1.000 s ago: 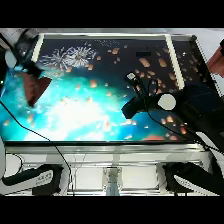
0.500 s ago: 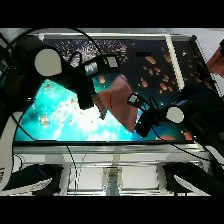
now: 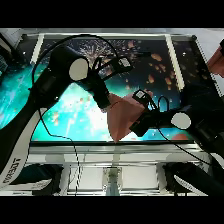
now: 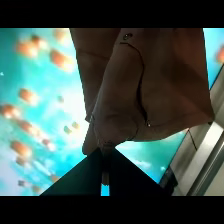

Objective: Fold the clothes and pants, and hang the long-sleeved shirts on hangers.

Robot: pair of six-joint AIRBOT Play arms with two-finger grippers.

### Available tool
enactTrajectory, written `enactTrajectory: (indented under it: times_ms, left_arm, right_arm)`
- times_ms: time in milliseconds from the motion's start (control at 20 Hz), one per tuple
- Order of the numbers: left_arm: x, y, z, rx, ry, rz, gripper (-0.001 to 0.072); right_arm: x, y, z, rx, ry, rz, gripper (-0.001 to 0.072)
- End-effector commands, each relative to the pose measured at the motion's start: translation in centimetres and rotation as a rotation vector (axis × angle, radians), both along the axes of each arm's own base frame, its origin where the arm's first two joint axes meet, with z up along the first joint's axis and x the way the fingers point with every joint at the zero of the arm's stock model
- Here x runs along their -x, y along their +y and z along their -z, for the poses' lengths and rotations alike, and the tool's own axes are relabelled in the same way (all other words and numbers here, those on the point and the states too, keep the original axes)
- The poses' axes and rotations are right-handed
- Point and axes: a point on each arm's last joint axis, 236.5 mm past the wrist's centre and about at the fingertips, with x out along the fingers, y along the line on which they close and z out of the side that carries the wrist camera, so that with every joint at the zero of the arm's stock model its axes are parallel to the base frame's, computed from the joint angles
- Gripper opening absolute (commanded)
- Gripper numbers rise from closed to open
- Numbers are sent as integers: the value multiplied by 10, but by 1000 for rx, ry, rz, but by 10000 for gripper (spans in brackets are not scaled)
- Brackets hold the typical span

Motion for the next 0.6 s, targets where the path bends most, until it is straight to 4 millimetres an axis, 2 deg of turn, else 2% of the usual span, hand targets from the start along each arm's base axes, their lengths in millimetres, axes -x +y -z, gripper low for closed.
enactTrajectory:
  times_ms: [0, 50, 150, 250, 350, 450, 550]
  left_arm:
    - [-29, -1, -4, 37, -78, -137, 30]
    - [-37, 6, -6, 23, -106, -178, 30]
    - [-51, 24, -10, -15, -160, -267, 30]
    - [-57, 31, -11, -22, -176, -312, 30]
    - [-57, 32, -12, -19, -172, -323, 30]
    - [-57, 31, -12, -15, -175, -322, 30]
    - [-61, 30, -18, 2, -191, -323, 30]
  right_arm:
    - [-17, 46, -16, -204, -69, 132, 538]
    - [-14, 58, -8, -214, -80, 143, 468]
    - [-6, 72, 20, -149, -98, 122, 452]
    - [-6, 74, 54, -62, -61, 131, 459]
    - [-8, 77, 81, -21, 6, 173, 706]
    - [-9, 92, 88, -28, 50, 184, 705]
    - [-14, 115, 72, -77, 45, 180, 689]
